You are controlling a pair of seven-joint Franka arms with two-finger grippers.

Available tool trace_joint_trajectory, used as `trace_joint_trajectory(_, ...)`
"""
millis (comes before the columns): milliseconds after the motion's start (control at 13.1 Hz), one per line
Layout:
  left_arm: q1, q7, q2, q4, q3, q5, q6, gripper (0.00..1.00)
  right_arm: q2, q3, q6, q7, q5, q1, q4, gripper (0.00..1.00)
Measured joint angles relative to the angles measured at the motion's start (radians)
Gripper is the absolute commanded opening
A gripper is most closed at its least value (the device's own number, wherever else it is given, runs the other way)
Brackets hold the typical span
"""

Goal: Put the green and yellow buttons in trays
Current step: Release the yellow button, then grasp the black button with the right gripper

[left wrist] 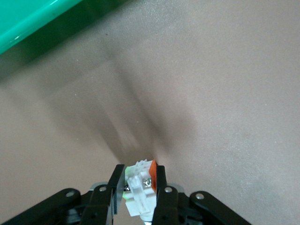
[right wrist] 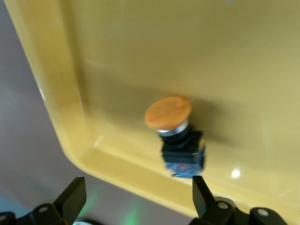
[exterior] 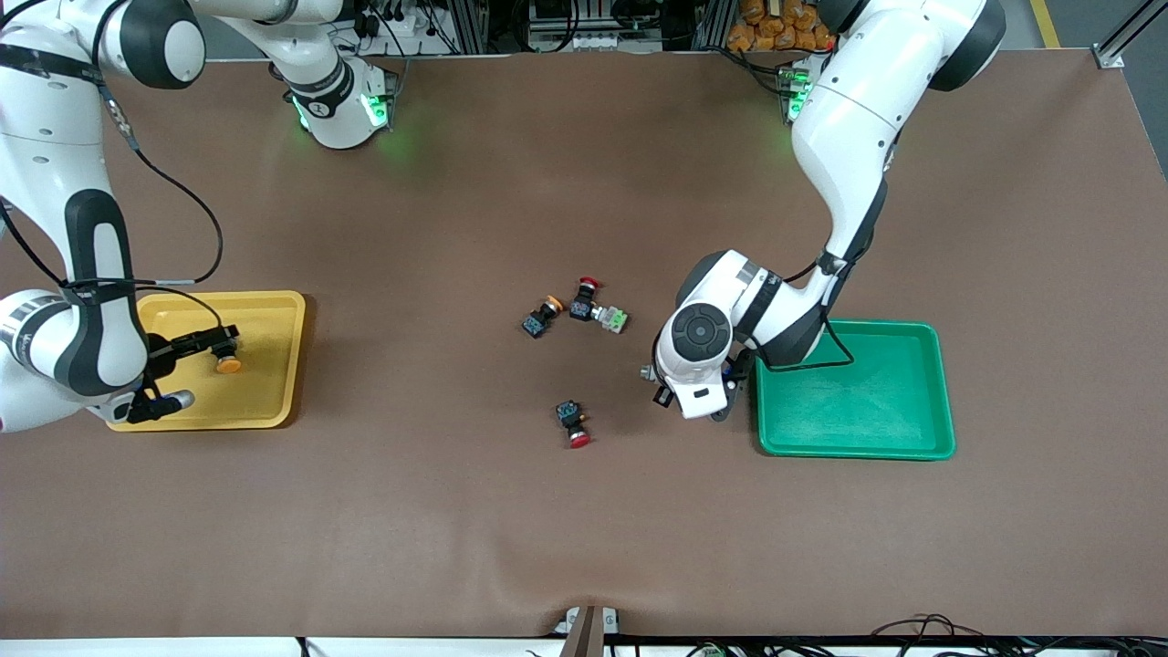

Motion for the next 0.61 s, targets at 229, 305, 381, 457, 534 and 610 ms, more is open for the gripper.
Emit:
trace_joint_trajectory(229, 0.000, -0.003, 0.000, 0.002, 0.000, 0.000, 0.000, 0.06, -0.011, 0.008, -0.087, 0.212, 0.030, 0.058, 0.004, 1.00)
trace_joint_trajectory(305, 0.000, -0.003, 0.000, 0.005, 0.000, 0.000, 0.000, 0.05, -0.016, 0.009, -0.116, 0.279, 0.053, 0.083, 0.005, 1.00)
trace_joint_trajectory(381, 0.001, -0.004, 0.000, 0.009, 0.000, 0.000, -0.002, 0.03, -0.020, 0.009, -0.141, 0.343, 0.074, 0.106, 0.006, 1.00)
trace_joint_trajectory(457, 0.001, -0.004, -0.001, 0.013, 0.000, 0.000, -0.007, 0.03, -0.024, 0.010, -0.159, 0.413, 0.097, 0.127, 0.008, 1.00)
trace_joint_trajectory(534, 0.002, -0.004, -0.002, 0.016, 0.000, 0.000, -0.012, 0.02, -0.029, 0.011, -0.173, 0.495, 0.115, 0.151, 0.009, 1.00)
trace_joint_trajectory(610, 0.003, -0.004, -0.004, 0.018, 0.000, 0.000, -0.015, 0.02, -0.037, 0.012, -0.183, 0.581, 0.129, 0.178, 0.009, 1.00)
